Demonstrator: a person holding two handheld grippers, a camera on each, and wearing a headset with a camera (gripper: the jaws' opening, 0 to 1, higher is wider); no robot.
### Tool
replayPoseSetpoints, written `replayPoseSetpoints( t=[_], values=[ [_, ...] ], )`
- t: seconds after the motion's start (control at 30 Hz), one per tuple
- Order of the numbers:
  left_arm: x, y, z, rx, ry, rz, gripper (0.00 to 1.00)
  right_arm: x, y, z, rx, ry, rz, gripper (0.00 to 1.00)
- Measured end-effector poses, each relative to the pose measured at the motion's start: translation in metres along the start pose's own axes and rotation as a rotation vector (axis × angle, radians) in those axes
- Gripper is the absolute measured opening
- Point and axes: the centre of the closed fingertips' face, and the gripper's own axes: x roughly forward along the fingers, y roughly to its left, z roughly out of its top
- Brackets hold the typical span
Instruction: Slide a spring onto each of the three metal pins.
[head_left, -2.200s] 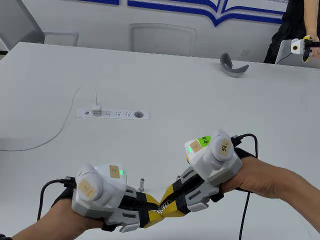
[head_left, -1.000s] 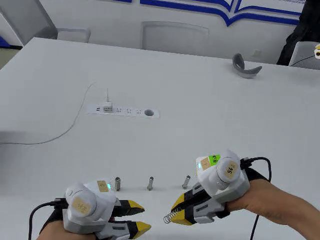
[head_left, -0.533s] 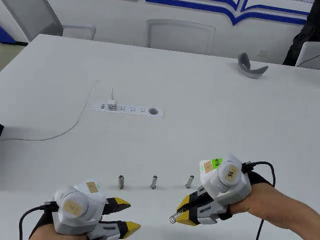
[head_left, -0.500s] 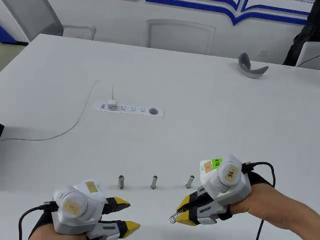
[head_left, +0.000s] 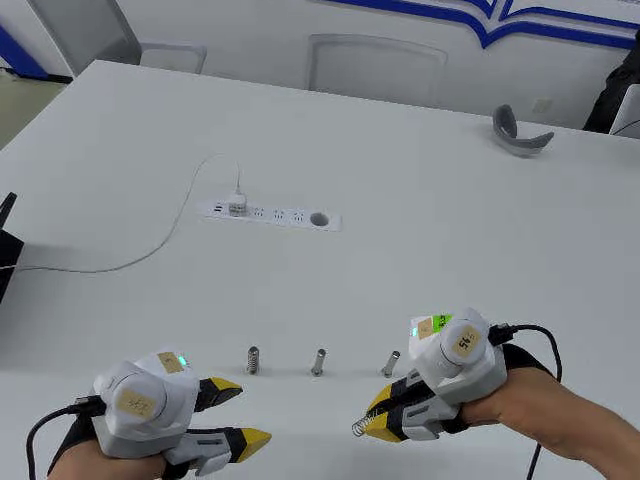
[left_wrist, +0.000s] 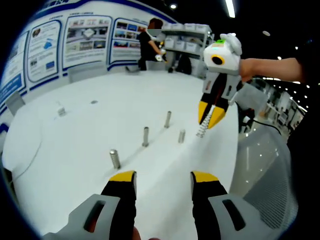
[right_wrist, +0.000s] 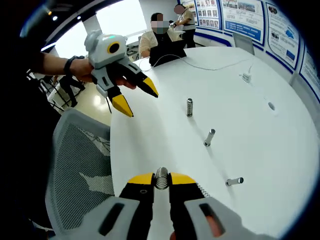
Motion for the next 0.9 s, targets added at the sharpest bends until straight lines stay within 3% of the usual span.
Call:
replayPoseSetpoints(
  t=[0.4, 0.9],
  values=[
    [-0.008, 0.015, -0.004, -0.048, -0.009, 0.056, 0.52, 0.002, -0.030, 0.005, 0.017, 0.017, -0.046, 0.12],
    [-0.019, 0.023, -0.003, -0.063, -0.019, 0.089, 0.60, 0.019, -0.057, 0.024, 0.003, 0.026, -0.064, 0.12]
  ],
)
